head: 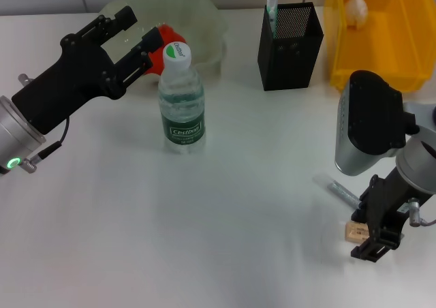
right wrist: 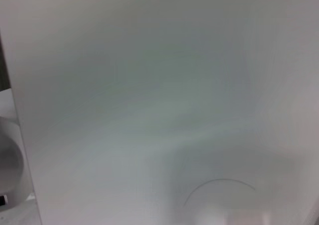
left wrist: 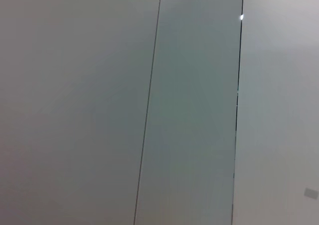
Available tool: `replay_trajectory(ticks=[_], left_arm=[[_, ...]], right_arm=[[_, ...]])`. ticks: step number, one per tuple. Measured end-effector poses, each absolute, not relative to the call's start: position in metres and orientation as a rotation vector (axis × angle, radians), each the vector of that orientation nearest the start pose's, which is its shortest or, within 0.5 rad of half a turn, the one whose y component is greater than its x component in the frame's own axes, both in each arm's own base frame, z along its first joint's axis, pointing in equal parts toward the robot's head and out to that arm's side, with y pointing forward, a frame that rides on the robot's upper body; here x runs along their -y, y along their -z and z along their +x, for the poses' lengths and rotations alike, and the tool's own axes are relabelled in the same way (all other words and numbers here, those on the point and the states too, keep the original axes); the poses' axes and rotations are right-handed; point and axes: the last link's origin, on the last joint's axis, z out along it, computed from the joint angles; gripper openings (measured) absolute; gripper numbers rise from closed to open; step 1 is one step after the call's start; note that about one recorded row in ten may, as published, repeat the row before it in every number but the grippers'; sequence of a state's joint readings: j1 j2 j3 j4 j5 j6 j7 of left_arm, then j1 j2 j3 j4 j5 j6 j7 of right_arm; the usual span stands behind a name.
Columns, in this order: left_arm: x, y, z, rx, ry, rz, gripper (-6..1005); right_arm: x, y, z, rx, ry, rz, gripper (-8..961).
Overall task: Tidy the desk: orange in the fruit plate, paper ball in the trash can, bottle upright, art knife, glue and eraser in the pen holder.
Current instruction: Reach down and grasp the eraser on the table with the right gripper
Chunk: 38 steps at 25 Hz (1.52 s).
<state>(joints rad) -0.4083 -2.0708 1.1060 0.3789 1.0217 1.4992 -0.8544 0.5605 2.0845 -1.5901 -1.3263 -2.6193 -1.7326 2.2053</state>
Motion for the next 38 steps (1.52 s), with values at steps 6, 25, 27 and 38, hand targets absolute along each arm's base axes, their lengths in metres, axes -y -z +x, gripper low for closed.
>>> replay_trajectory(ticks=[6,25,27,38], left_arm=[[-0.3176,0.0027,-0.2546,0.366,1.208,-2.195,591],[-0.3160,0.0010,-0.2573,0.369,1.203,-2.189,591],[-0.3160,0.0009,-0.2574,0.369,1.203,-2.188,591],[-0.3159,0.0002,-0.2580,0.370,1.202,-2.183,591]], right_arm=[[-0.3036,0.0306,0.1997,-0.434,0.976,-2.936,537],[-0.3039,0.0351,0.2014,-0.453,0.993,-2.911,477],[-0.3044,0.0353,0.2010,-0.451,0.993,-2.911,465],[-0.3045,0.0369,0.2020,-0.450,1.030,-2.884,421]])
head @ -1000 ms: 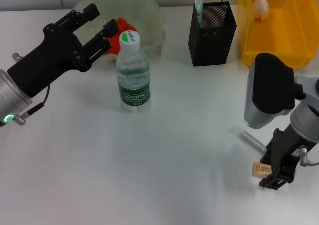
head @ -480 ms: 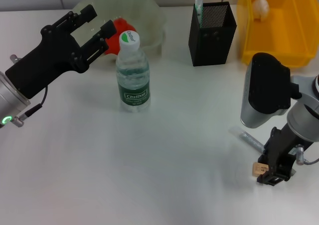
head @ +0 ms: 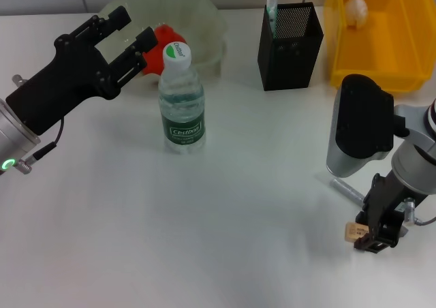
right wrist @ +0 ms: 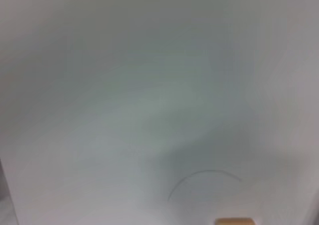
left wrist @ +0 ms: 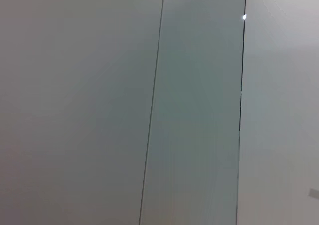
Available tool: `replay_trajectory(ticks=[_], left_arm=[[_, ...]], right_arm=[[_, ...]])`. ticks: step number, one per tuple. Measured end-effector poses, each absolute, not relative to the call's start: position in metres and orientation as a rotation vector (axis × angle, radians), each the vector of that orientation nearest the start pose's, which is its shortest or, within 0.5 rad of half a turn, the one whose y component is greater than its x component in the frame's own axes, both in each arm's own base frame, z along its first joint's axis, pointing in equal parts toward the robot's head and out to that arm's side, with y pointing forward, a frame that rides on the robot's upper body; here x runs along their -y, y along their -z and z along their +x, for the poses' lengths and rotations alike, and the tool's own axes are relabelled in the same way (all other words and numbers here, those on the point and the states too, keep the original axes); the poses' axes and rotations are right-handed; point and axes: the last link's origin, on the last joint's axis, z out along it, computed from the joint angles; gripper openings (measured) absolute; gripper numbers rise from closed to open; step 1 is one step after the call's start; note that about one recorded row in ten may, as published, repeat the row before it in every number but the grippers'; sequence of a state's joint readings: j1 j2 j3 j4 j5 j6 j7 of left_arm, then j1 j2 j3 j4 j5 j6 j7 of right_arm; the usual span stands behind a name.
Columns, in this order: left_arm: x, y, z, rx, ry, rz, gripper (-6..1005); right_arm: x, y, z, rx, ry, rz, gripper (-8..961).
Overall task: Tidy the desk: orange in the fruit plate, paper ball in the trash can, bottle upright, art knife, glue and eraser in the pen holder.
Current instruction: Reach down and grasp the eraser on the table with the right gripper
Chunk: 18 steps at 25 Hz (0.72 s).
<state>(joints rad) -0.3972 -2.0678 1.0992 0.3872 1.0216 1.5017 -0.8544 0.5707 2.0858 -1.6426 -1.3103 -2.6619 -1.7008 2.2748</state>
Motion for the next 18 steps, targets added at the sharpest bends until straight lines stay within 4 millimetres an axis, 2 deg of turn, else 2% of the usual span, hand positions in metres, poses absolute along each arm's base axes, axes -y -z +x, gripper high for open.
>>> replay_trajectory(ticks=[11,18], left_arm=[[-0.3159,-0.0005,-0.2584,0.370,1.204,-2.179,591],[-0.3155,-0.0006,-0.2588,0.371,1.203,-2.178,591]], right_arm=[[-0.3070,0.0381,0.1990,-0.453,1.022,-2.872,406],[-0.3074,0.0381,0.1982,-0.465,1.014,-2.870,343]])
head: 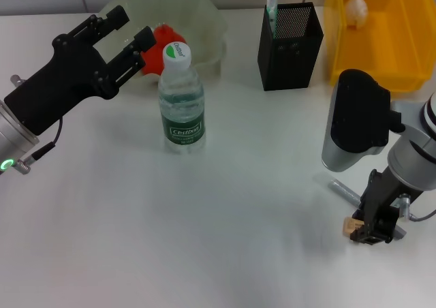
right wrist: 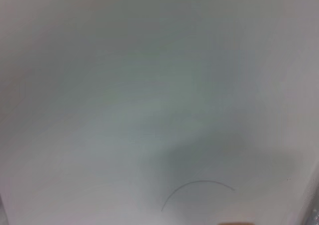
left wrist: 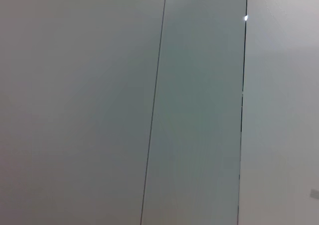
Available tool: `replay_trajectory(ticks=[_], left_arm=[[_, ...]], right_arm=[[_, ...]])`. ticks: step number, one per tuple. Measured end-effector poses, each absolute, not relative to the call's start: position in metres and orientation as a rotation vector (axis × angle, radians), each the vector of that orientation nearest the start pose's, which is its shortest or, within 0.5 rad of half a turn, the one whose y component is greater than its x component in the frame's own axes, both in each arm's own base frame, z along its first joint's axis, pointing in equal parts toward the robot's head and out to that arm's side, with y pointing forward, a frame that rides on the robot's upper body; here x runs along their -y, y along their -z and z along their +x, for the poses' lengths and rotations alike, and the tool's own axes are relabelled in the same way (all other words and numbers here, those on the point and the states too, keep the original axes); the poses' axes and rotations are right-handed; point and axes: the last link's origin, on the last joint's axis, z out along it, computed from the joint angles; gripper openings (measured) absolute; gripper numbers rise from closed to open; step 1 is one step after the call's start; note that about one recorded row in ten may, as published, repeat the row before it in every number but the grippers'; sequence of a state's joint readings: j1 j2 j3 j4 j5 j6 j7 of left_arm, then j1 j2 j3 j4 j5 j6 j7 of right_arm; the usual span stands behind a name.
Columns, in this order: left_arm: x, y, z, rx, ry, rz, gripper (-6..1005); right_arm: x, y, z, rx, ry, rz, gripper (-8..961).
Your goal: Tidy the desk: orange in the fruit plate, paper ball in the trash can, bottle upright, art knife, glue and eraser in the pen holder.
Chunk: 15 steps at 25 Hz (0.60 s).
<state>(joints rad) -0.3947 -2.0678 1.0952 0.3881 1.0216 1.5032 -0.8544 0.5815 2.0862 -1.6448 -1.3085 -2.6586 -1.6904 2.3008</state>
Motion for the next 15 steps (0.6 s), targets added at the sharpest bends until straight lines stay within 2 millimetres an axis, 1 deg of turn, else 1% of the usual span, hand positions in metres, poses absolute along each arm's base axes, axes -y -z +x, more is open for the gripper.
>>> replay_trajectory(ticks=[4,7,9,11,12,14,15], left_arm=[[-0.315,-0.001,-0.259,0.370,1.205,-2.179,591],[-0.315,-0.001,-0.259,0.368,1.206,-2.179,591],[-0.315,-0.001,-0.259,0.367,1.206,-2.179,591],[-0.314,-0.001,-0.260,0.369,1.208,-2.178,591],[-0.314,-0.001,-0.260,0.369,1.208,-2.178,591],[-0.313,-0.002,-0.260,0.370,1.210,-2.177,591],[-0.312,-0.002,-0.260,0.369,1.212,-2.175,591]], right_arm=[[-0.307,0.038,0.197,-0.488,0.974,-2.884,307],[-0.313,0.031,0.192,-0.526,0.867,-2.892,263],[-0.322,0.023,0.188,-0.534,0.765,-2.855,264],[-0.338,0.008,0.180,-0.513,0.591,-2.760,264],[-0.338,0.008,0.180,-0.513,0.591,-2.760,264],[-0.349,0.001,0.175,-0.517,0.505,-2.698,264],[-0.362,-0.004,0.167,-0.527,0.409,-2.624,263]])
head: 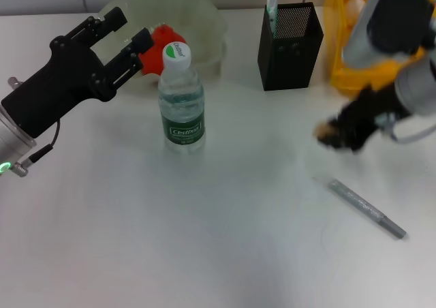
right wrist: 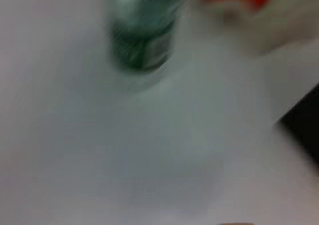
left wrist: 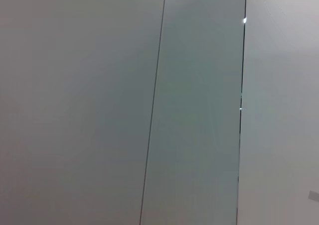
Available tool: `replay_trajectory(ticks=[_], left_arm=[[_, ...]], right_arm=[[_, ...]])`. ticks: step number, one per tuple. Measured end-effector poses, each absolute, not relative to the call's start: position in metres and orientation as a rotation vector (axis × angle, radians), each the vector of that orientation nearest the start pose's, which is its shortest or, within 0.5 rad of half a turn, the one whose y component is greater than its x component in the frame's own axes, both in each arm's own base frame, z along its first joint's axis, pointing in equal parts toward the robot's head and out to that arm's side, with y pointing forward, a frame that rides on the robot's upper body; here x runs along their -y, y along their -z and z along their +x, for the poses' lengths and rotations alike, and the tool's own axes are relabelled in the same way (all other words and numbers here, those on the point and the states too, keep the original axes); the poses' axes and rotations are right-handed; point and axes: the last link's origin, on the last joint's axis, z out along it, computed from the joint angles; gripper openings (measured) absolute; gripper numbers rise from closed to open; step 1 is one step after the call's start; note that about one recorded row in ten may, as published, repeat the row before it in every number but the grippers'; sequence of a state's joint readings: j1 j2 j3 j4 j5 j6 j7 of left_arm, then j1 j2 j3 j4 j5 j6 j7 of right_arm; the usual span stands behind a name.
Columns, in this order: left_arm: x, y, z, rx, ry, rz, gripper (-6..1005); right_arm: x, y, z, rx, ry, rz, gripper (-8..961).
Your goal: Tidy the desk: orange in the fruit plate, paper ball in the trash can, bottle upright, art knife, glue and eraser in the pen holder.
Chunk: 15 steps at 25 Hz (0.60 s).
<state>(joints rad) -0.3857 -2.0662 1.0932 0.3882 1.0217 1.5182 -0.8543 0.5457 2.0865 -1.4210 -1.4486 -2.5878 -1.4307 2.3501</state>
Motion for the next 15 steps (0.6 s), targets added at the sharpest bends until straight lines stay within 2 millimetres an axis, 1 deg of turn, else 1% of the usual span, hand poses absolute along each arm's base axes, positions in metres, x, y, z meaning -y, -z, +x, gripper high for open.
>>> replay_trajectory(ticks=[1,3,6,9,12,15], left_arm=[[-0.312,-0.002,-0.261,0.369,1.213,-2.174,591],[-0.311,-0.003,-0.261,0.370,1.215,-2.169,591],[-0.311,-0.004,-0.262,0.366,1.218,-2.163,591],[-0.310,-0.004,-0.261,0.357,1.222,-2.160,591],[-0.310,-0.004,-0.261,0.357,1.223,-2.160,591],[-0.309,-0.004,-0.261,0.357,1.223,-2.160,591]], right_arm=[[-0.362,-0.004,0.167,-0.527,0.409,-2.624,263],[-0.374,-0.009,0.160,-0.527,0.312,-2.549,263],[-0.396,-0.019,0.144,-0.520,0.113,-2.406,263],[-0.412,-0.026,0.131,-0.512,-0.006,-2.322,263],[-0.430,-0.028,0.123,-0.560,-0.061,-2.285,263],[-0.448,-0.024,0.122,-0.639,-0.062,-2.286,264]])
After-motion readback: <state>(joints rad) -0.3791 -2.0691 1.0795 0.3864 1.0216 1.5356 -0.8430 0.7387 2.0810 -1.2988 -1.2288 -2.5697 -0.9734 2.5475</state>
